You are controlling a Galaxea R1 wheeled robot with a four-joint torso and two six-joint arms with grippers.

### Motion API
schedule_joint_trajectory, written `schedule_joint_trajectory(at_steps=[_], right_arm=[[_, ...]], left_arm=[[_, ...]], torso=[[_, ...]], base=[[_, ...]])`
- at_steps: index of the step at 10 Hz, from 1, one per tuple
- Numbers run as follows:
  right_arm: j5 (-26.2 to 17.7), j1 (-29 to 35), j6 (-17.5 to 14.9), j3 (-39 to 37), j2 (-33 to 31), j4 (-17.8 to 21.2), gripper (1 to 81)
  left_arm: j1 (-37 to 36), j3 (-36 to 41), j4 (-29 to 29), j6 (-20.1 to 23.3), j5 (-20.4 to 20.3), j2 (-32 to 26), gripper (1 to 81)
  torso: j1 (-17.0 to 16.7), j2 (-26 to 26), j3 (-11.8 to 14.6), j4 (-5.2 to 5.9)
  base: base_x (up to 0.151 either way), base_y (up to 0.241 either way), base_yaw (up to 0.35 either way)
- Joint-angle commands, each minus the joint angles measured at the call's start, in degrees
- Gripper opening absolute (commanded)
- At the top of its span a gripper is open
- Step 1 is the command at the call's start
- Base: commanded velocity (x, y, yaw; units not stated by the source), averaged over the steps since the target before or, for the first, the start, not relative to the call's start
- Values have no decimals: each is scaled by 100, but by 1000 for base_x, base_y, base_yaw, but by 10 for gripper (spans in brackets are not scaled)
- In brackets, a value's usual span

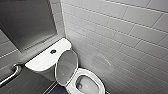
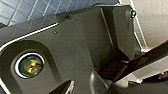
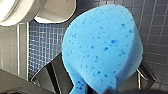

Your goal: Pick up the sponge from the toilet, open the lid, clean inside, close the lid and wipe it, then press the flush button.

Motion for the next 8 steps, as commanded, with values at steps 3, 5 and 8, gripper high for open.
schedule_joint_trajectory(at_steps=[3,5,8], right_arm=[[-272,47,13,-21,-208,-144,10],[-281,39,13,-206,-103,-152,10],[-316,57,31,-258,-59,-144,10]], left_arm=[[320,-2162,6,-170,458,1159,811],[434,-2443,6,-240,405,1361,811],[837,-2732,-132,107,1112,1834,811]], torso=[[0,0,0,0],[0,0,2,0],[0,-2,2,0]], base=[[0,0,0],[0,0,0],[0,0,0]])
